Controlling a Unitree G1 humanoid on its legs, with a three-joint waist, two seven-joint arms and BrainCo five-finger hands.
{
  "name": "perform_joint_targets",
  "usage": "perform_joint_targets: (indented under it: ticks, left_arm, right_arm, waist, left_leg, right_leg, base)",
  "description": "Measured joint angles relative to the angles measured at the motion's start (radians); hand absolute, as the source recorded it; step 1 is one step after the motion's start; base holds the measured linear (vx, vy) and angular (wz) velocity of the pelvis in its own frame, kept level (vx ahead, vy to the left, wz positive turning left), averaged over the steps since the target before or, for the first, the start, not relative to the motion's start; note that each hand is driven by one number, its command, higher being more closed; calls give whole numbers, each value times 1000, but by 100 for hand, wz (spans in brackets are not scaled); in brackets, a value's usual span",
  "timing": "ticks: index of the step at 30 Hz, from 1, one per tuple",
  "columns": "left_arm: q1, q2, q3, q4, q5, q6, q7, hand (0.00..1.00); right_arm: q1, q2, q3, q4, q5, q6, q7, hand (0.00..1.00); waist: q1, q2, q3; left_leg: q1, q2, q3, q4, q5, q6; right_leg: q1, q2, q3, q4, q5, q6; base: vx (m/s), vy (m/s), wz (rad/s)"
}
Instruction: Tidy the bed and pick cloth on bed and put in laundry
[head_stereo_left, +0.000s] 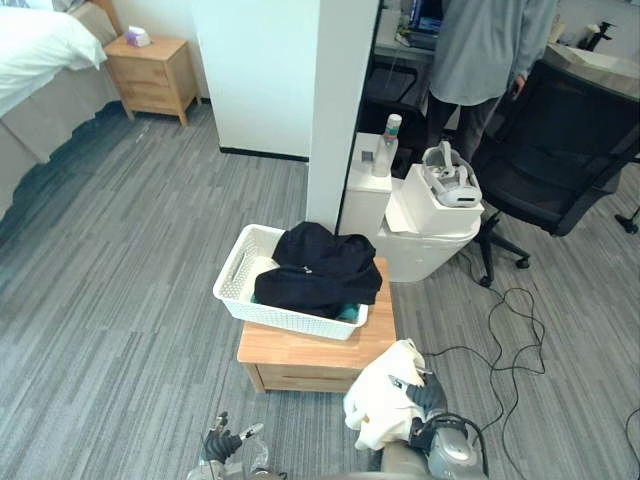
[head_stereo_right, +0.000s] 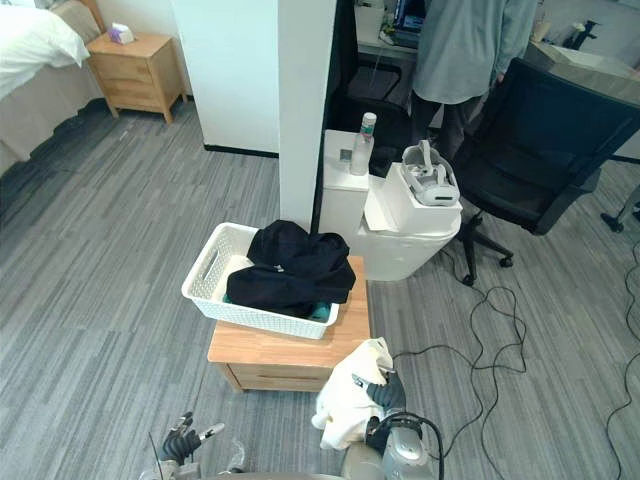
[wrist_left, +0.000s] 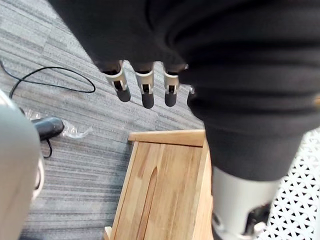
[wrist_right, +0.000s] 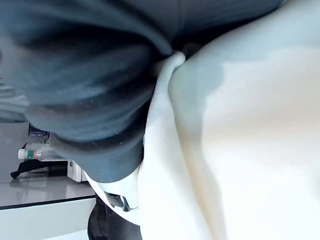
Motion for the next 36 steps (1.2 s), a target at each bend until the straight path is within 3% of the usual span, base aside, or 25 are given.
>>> perform_joint_targets:
  ticks: [1,2,3,5,6,8,10,11,12,13,14,15,16,20,24,29,33,36]
  left_arm:
    - [12,-18,-2,-15,4,-2,-8,0]
    - [21,-30,-2,-23,8,-4,-9,0]
    - [25,-38,-1,-26,9,-7,-10,0]
    - [26,-40,-1,-29,6,-7,-12,0]
    - [28,-54,1,-41,-6,-8,-13,0]
    - [31,-49,6,-61,-6,-12,-14,0]
    - [23,-44,13,-69,-8,-12,-10,0]
    - [24,-45,13,-84,-10,-12,-11,0]
    - [24,-46,12,-86,-12,-11,-11,0]
    - [26,-59,8,-93,-23,-11,-12,0]
    - [23,-62,8,-94,-24,-10,-12,0]
    - [23,-52,7,-100,-25,-11,-13,0]
    - [24,-27,7,-102,-24,-11,-18,0]
    - [24,-10,0,-102,-22,-9,-33,0]
    - [23,2,-2,-99,-22,-9,-33,0]
    - [23,1,-1,-48,-22,-9,-33,0]
    - [4,1,1,11,-22,-8,-32,0]
    - [2,1,1,17,-22,-8,-32,0]
  right_arm:
    - [1,-17,-1,-18,0,-2,-1,100]
    - [-2,-21,1,-20,1,-2,-2,100]
    - [-1,-21,7,-29,0,-2,-3,100]
    - [-1,-23,10,-38,0,-1,-4,100]
    - [-1,-27,9,-64,0,-1,-9,100]
    - [-4,-41,1,-89,0,-1,-22,100]
    - [-21,-46,-26,-111,1,-2,-28,100]
    - [-27,-48,-39,-144,0,0,-29,100]
    - [-29,-50,-41,-152,0,0,-29,100]
    - [-33,-67,-49,-199,-2,1,-29,100]
    - [-42,-72,-68,-221,-10,2,-28,100]
    - [-44,-61,-76,-249,-16,6,-28,100]
    - [-41,-55,-89,-337,-21,5,-29,100]
    - [-140,-84,-126,-488,-58,0,-40,100]
    - [-263,-127,-114,-539,-77,-1,-45,100]
    - [-336,-166,-15,-589,-96,-9,-36,100]
    - [-393,-193,59,-586,-100,-10,-15,100]
    - [-433,-198,93,-552,-122,-11,-4,100]
  waist:
    - [-4,52,1]
    - [-8,68,6]
    - [-3,95,8]
    - [-3,99,11]
    - [-3,96,29]
    - [4,88,36]
    - [5,72,45]
    - [0,67,47]
    - [-3,68,47]
    - [-12,86,45]
    - [-10,85,45]
    - [-13,52,44]
    - [-13,26,36]
    - [-14,14,31]
    - [-9,7,23]
    - [-4,0,-8]
    - [-3,5,-15]
    - [-1,6,-17]
  left_leg:
    - [13,19,21,4,-13,-16]
    - [2,44,38,50,-45,-32]
    - [-56,116,47,238,-100,-67]
    - [-125,182,34,445,-89,-84]
    - [-192,244,0,655,-71,-91]
    - [-225,264,-18,754,-83,-85]
    - [-237,258,18,710,-96,-65]
    - [-234,232,28,541,-97,-59]
    - [-231,221,28,486,-90,-57]
    - [-200,185,24,248,10,-58]
    - [-175,169,33,183,42,-41]
    - [-154,130,37,143,68,-55]
    - [-125,77,37,65,82,-42]
    - [-82,9,36,-38,102,-17]
    - [-75,0,35,-71,133,-32]
    - [-72,-2,33,-80,135,-30]
    - [-87,14,24,-81,167,-39]
    - [-101,20,19,-84,168,-40]
  right_leg:
    - [26,27,7,-42,-2,5]
    - [38,45,15,-68,-4,10]
    - [65,79,36,-112,-16,15]
    - [90,95,44,-134,-16,15]
    - [137,103,63,-151,-24,3]
    - [161,92,90,-153,-29,-5]
    - [183,63,122,-162,-20,13]
    - [189,43,139,-168,-13,25]
    - [189,41,141,-168,-11,28]
    - [188,39,141,-173,-10,48]
    - [203,32,149,-189,-11,83]
    - [213,1,142,-203,2,104]
    - [215,-33,132,-208,7,111]
    - [225,-70,108,-217,37,155]
    - [224,-72,97,-218,66,153]
    - [224,-70,93,-221,66,152]
    - [216,-57,92,-236,100,122]
    - [200,-45,95,-239,101,122]
  base:
    - [185,0,-29]
    - [216,-38,-45]
    - [173,-76,-41]
    - [160,-82,-36]
    - [178,-40,-44]
    - [189,44,-51]
    - [246,160,-54]
    - [206,193,-35]
    - [249,272,-24]
    - [166,217,-16]
    - [204,258,-8]
    - [171,242,4]
    - [171,252,17]
    - [80,150,14]
    - [33,42,10]
    - [10,-20,-2]
    - [-41,-38,0]
    - [-78,-39,-2]
